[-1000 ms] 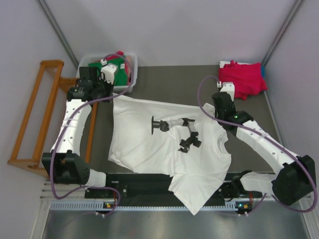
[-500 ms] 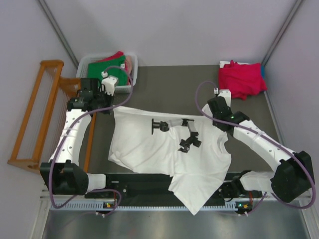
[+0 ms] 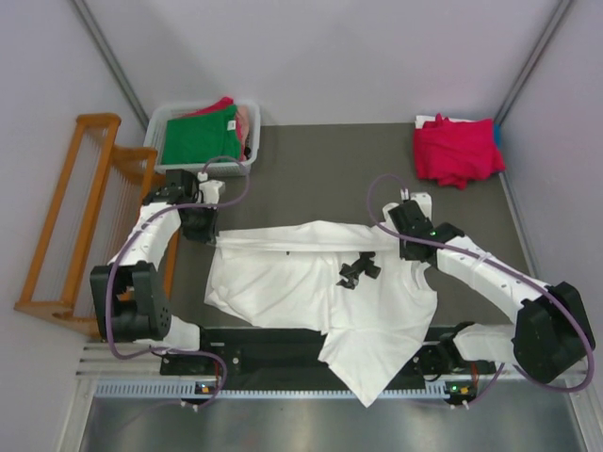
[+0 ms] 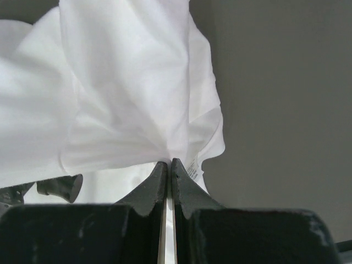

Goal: Fold and stack the t-shirts

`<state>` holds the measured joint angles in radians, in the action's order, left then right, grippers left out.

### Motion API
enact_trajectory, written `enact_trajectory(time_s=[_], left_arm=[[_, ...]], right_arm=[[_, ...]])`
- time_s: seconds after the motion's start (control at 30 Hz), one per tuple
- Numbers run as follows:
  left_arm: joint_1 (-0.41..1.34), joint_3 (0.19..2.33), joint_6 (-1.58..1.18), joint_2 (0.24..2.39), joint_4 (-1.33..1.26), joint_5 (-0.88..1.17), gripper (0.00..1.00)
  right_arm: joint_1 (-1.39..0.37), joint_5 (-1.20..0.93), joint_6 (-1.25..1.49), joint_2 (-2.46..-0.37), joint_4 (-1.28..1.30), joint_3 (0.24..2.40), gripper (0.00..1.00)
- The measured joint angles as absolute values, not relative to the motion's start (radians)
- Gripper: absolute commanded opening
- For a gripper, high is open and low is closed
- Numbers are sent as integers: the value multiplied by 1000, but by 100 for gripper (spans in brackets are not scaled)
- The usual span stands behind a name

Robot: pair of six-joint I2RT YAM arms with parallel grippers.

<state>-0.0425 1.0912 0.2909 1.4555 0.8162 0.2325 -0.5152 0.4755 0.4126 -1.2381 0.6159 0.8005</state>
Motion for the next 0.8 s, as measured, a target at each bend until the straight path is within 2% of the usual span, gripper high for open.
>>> enact_trajectory(time_s=[0.4,0.43,0.47,0.6,0.8], left_arm=[[-147,1068,295,1485,823,316,0],[-147,1068,299,1485,827,322,4],[-148,1068,302,1485,832,328,15],[-149,1068,323,1484,856,341,39],[-153,1068,338,1452,892,352,36]], right_arm=[[-517,445,474,-1237,617,778,0],[-517,441,477,-1237,619,778,0],[-517,438,482,-1235,622,776,0],[-520,414,496,-1215,648,755,0],[-551,390,526,-1213,696,751,0]])
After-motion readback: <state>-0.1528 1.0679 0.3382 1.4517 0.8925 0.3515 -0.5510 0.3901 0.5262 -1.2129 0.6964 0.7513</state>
